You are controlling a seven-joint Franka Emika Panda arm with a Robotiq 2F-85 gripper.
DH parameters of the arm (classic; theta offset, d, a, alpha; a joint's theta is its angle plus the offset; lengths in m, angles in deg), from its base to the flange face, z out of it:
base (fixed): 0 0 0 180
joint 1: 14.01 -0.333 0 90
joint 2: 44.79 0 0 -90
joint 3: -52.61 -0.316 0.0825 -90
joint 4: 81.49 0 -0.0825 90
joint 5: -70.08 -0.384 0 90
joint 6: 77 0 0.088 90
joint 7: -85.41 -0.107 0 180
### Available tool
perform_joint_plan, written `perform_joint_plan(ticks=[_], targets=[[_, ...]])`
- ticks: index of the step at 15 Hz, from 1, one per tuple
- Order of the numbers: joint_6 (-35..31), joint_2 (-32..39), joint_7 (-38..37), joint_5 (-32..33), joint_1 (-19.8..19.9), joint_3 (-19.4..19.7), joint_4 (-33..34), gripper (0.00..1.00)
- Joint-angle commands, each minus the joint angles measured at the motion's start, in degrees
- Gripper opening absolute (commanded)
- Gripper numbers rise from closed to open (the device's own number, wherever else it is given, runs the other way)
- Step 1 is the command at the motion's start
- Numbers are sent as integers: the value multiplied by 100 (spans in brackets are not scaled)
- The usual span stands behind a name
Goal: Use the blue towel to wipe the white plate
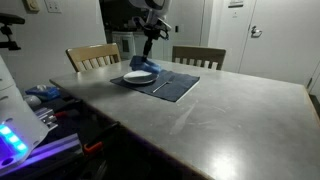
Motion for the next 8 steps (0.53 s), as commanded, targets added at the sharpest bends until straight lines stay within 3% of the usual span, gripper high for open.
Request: perform_joint_plan(ticks=[1, 5, 8], targets=[[281, -314, -100, 836, -248, -42, 381, 1], [592, -42, 45, 1913, -578, -208, 1292, 1], [603, 341, 382, 2233, -725, -409, 1904, 1]])
